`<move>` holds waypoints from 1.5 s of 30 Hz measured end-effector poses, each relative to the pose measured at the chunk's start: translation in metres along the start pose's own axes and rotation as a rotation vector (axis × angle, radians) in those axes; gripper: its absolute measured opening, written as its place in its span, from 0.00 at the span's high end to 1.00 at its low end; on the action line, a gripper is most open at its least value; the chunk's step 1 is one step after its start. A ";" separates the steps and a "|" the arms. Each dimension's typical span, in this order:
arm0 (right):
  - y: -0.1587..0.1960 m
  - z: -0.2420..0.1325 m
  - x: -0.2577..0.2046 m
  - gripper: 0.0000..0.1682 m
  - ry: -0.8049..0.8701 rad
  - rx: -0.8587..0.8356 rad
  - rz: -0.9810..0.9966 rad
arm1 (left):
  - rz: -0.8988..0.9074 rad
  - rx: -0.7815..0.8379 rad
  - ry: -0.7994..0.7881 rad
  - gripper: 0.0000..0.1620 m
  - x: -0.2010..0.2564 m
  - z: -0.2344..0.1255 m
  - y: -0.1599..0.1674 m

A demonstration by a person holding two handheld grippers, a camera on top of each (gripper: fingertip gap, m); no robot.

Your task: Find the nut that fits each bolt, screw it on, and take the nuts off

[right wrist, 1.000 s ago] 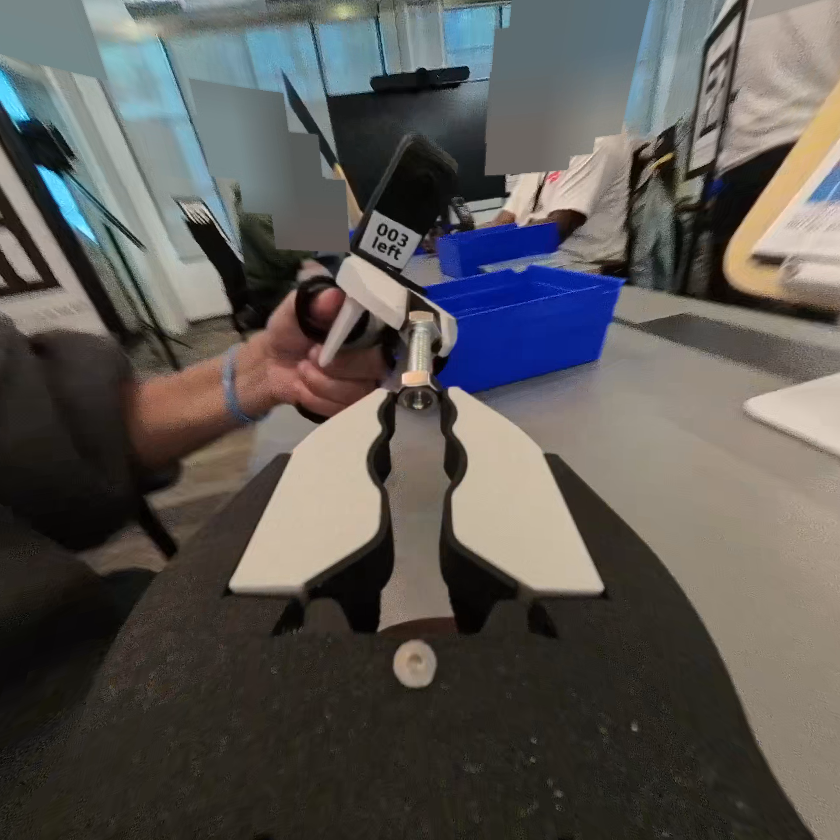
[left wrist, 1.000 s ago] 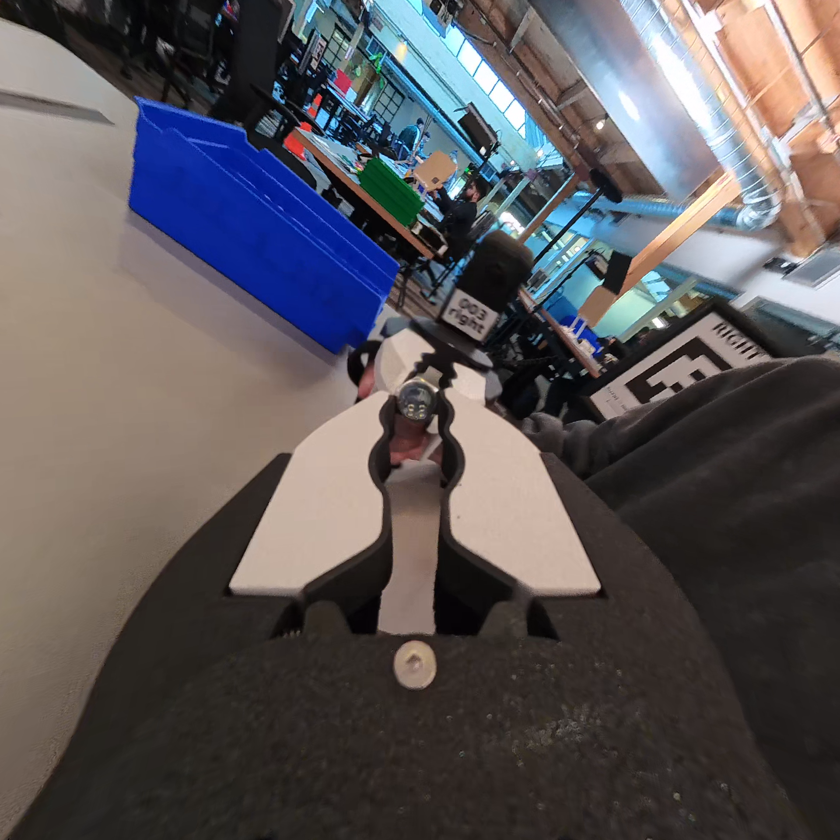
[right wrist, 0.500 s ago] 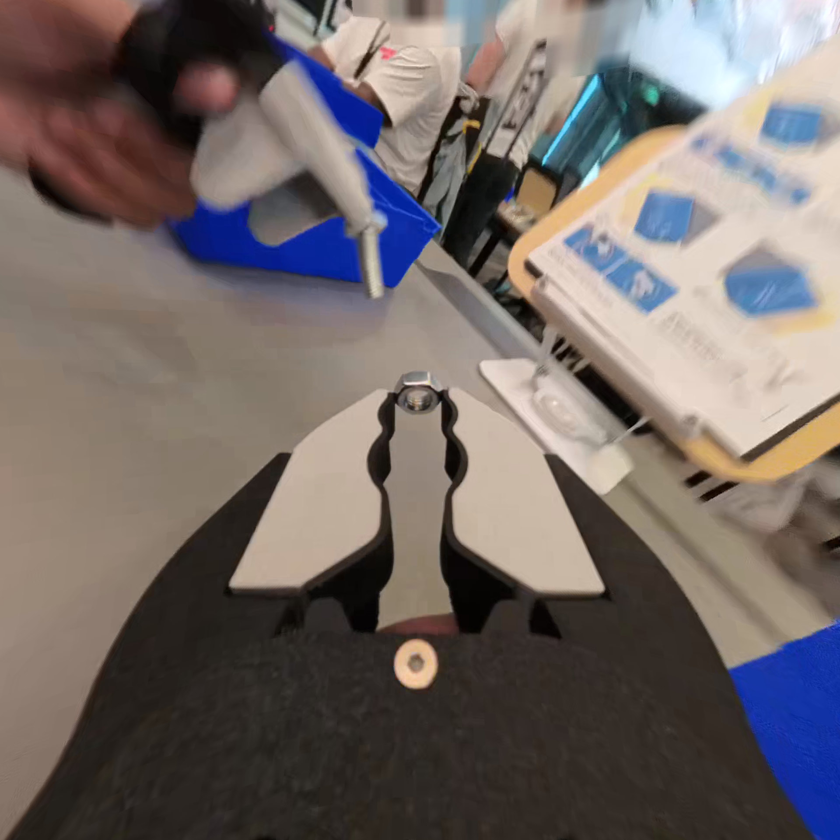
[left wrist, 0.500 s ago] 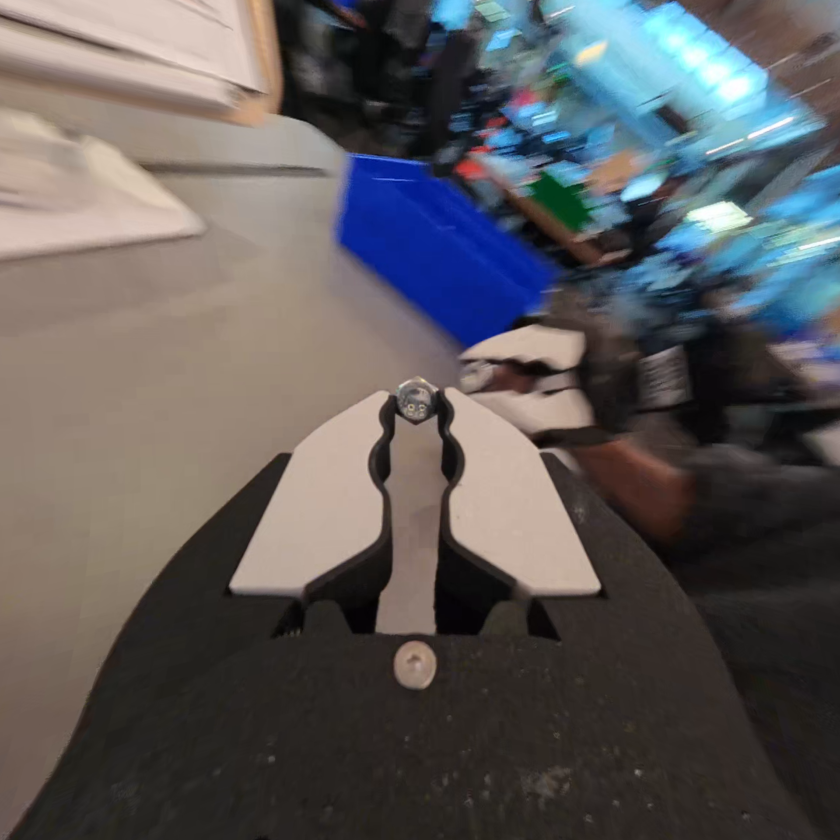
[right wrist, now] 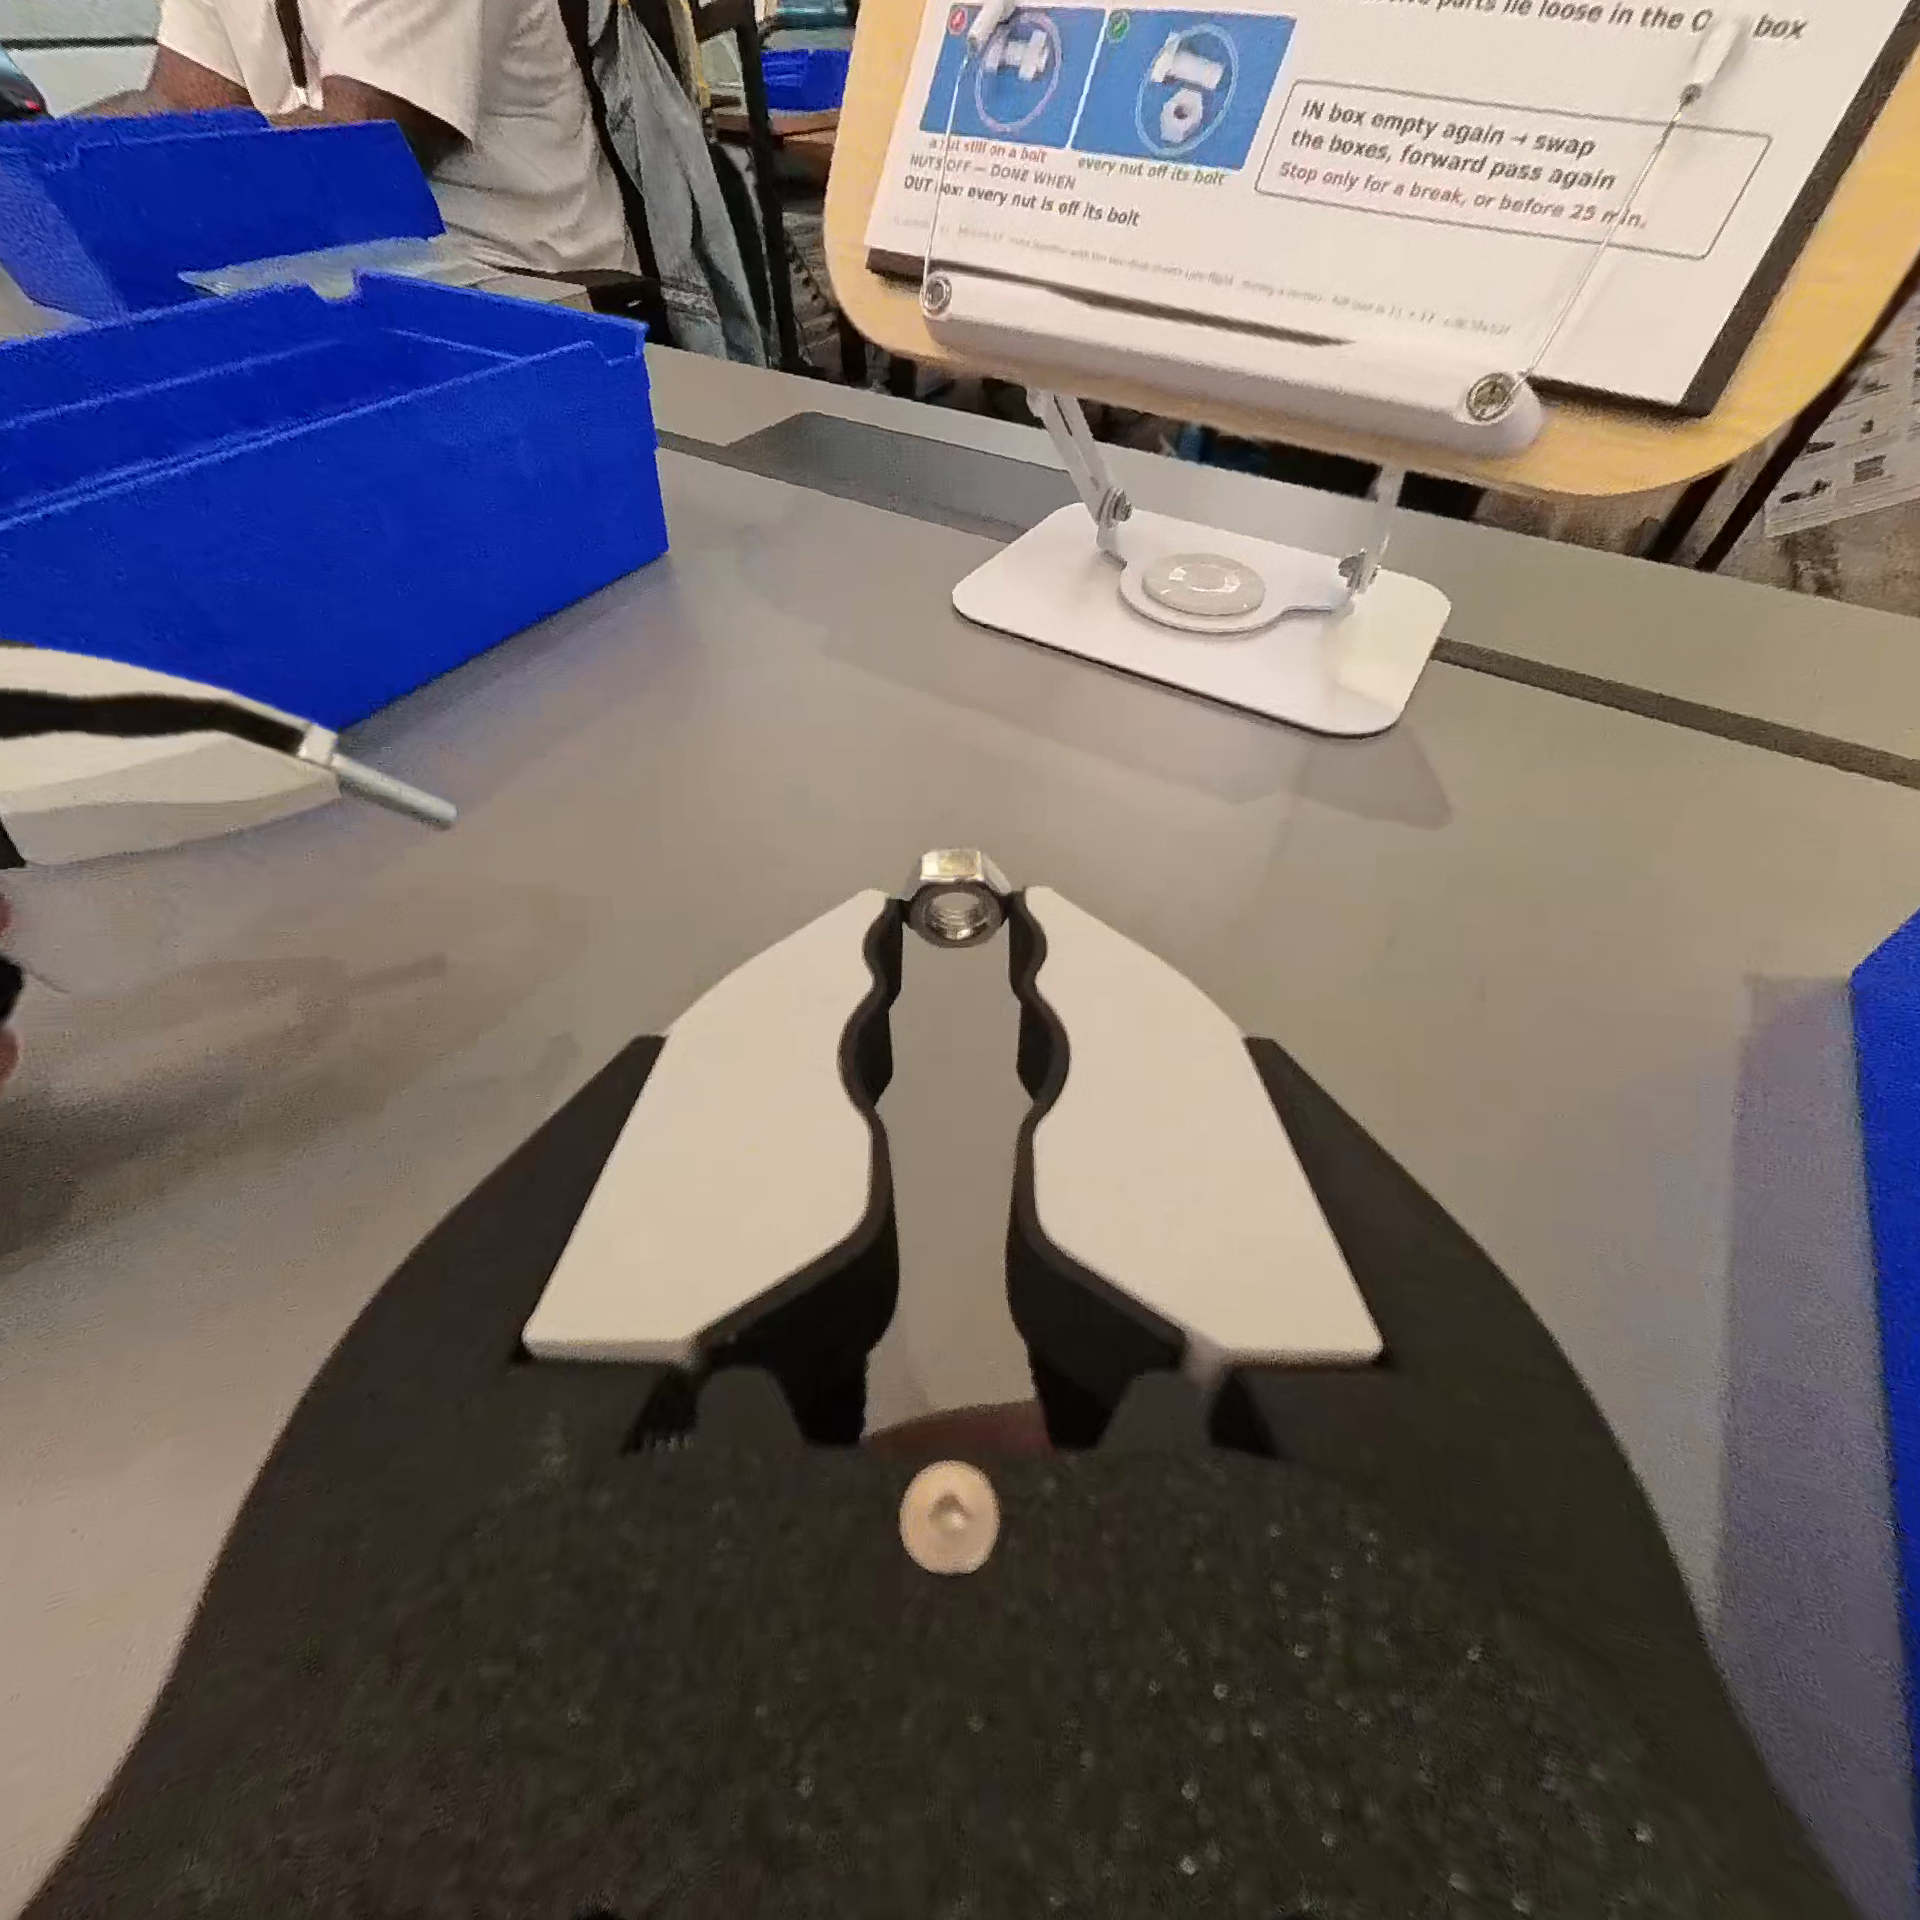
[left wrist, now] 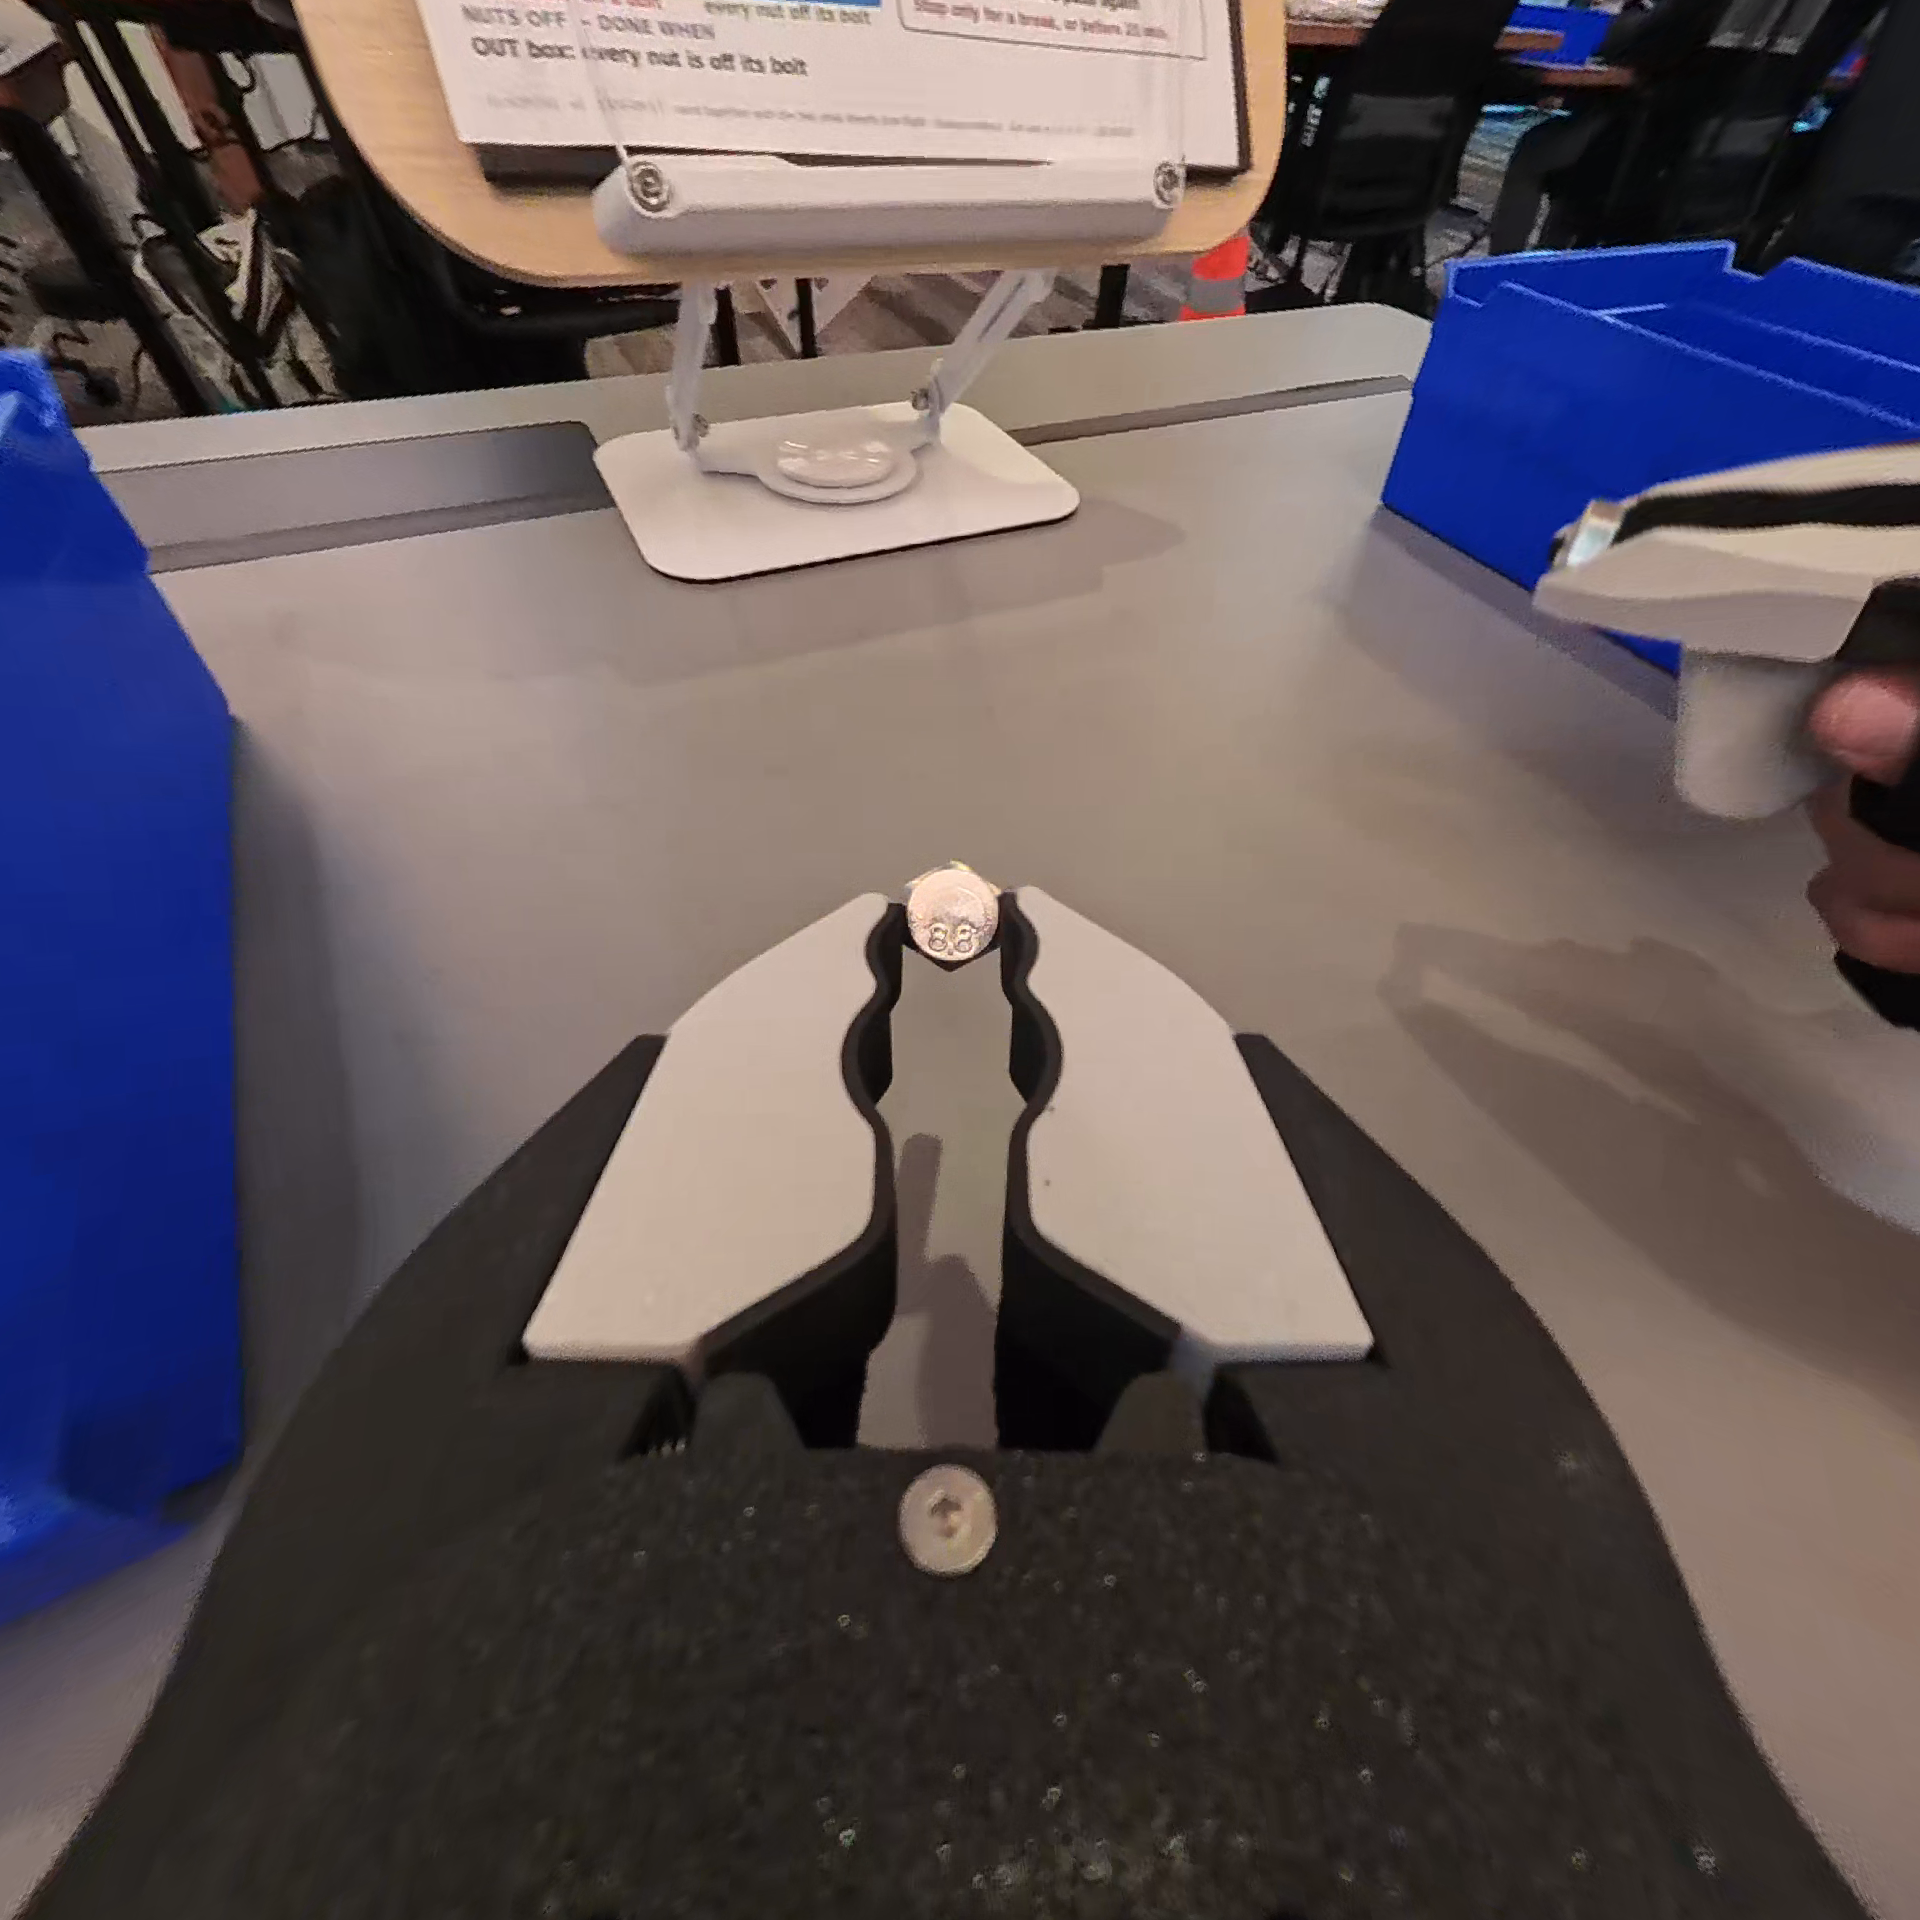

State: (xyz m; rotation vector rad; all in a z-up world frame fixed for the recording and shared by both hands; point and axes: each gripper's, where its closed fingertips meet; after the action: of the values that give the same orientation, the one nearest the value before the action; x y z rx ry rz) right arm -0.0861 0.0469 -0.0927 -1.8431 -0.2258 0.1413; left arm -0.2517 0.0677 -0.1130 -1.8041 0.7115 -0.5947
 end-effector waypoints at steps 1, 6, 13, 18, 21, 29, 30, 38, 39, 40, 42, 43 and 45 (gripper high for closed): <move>-0.003 -0.002 0.003 0.88 0.005 0.004 -0.010 | 0.009 -0.001 0.011 0.89 0.002 0.001 0.001; -0.072 -0.061 0.073 0.88 0.120 0.017 -0.104 | 0.006 -0.012 0.070 0.89 0.008 0.003 0.001; 0.008 -0.106 0.270 0.88 0.272 -0.734 -0.071 | 0.000 -0.028 0.114 0.89 0.016 0.004 0.001; 0.092 -0.115 0.298 0.88 0.111 -1.205 -0.105 | -0.004 -0.043 0.125 0.89 0.017 0.004 0.001; 0.113 -0.116 0.299 0.88 0.076 -1.318 -0.121 | -0.023 -0.059 0.138 0.89 0.018 0.006 0.004; 0.134 -0.112 0.289 0.88 0.045 -1.330 -0.080 | -0.036 -0.082 0.155 0.89 0.019 0.009 0.009; 0.137 -0.112 0.286 0.87 0.025 -1.329 -0.075 | -0.035 -0.084 0.159 0.89 0.020 0.009 0.009; 0.054 -0.127 0.278 0.75 0.185 -0.819 -0.130 | 0.001 -0.078 0.235 0.89 0.030 0.008 0.005; 0.029 -0.128 0.264 0.75 0.201 -0.656 -0.119 | 0.003 -0.080 0.264 0.89 0.033 0.008 0.004; 0.009 -0.129 0.244 0.77 0.182 -0.509 -0.093 | 0.001 -0.089 0.303 0.89 0.038 0.009 0.003; -0.018 -0.130 0.192 0.78 0.077 -0.289 -0.064 | 0.015 -0.096 0.378 0.89 0.048 0.011 0.000; -0.026 -0.128 0.165 0.80 0.015 -0.204 -0.070 | 0.036 -0.105 0.401 0.89 0.051 0.013 -0.002; -0.030 -0.119 0.115 0.81 -0.116 -0.140 -0.075 | 0.070 -0.151 0.422 0.89 0.054 0.022 -0.003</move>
State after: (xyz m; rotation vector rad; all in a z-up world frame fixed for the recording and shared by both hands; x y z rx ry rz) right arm 0.0492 -0.0304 -0.0287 -1.9644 -0.3938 0.1838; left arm -0.1988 0.0441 -0.1140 -1.7998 1.1243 -0.9081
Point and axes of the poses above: each gripper's, where its closed fingertips meet, z out along the fingers, y out of its underside, x = y × z across the jaws, and after that the axes turned 3 degrees about y, right-handed
